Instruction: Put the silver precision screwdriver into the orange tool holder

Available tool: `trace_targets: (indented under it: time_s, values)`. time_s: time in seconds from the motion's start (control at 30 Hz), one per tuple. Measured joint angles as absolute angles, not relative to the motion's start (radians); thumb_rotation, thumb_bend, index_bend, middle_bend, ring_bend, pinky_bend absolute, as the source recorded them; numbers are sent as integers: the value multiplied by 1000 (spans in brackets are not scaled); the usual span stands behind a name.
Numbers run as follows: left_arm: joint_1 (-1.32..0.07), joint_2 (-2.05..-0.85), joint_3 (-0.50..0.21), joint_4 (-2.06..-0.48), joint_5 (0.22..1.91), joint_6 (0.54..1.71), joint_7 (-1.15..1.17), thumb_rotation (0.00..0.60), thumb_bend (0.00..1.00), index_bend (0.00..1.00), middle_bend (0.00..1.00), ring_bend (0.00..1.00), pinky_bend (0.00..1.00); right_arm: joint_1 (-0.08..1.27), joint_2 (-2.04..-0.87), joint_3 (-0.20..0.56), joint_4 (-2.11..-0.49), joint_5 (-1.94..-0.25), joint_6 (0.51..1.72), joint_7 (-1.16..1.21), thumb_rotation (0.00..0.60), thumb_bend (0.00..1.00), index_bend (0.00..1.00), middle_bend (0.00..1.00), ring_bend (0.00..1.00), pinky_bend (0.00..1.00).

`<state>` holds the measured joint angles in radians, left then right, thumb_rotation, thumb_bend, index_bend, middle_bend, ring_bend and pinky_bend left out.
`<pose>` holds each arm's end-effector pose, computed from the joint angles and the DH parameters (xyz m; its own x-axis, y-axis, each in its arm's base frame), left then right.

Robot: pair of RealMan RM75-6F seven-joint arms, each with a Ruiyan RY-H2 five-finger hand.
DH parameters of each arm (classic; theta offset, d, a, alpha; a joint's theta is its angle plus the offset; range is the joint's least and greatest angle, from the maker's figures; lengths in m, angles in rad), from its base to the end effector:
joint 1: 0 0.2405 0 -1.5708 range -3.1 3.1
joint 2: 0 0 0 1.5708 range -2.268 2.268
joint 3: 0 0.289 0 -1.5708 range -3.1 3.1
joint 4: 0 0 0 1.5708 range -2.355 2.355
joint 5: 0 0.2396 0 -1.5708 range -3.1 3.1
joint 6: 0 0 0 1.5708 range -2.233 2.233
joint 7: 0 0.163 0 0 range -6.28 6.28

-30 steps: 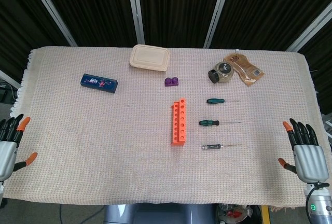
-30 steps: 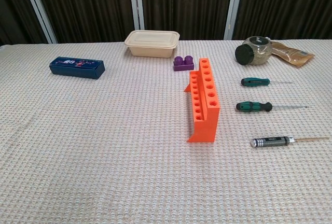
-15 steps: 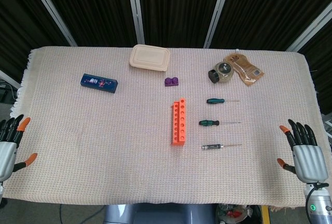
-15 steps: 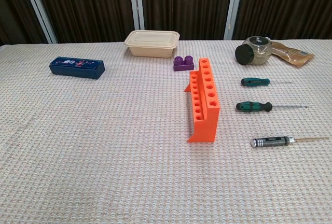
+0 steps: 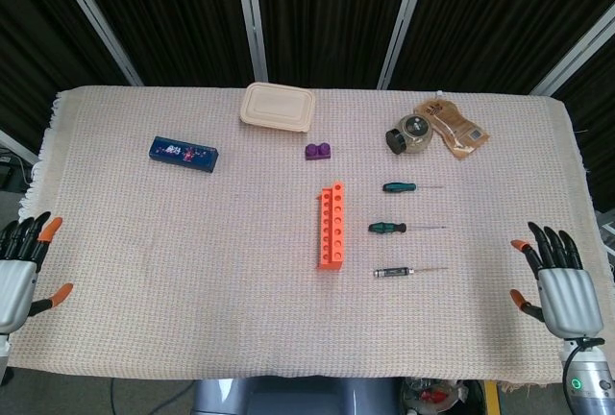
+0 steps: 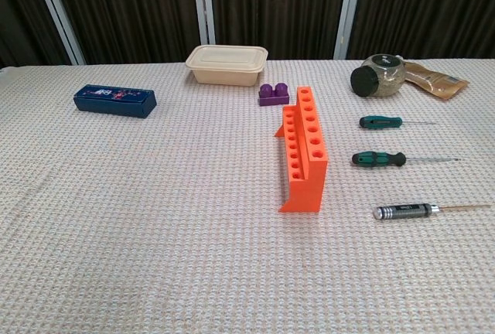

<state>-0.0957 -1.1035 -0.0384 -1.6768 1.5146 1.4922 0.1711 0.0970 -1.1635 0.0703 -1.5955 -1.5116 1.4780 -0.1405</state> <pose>-0.3349 0.2047 0.1435 0.5057 0.0003 0.8627 0.8621 -0.0381 -0.5053 -0.3455 -0.2140 0.1333 0.4951 0.0179 0.8686 -0.8681 -0.0306 0.4954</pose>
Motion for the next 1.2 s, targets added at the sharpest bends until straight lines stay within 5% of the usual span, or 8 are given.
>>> trace_targets:
  time_s: [0.63,1.2]
  values:
    - [-144,-1111,-62,-1660,1511,1448,175,600,182,0,0,0,0,308,-1154,128,-1791,-1434,1205,-589,600,199,368,81,0,0]
    - [-196,-1083,-97,-1676,1467,1393,182,600,182,0,0,0,0,513,-1331,151,-1770,-1157,1002,-795,600,249,424,94,0,0]
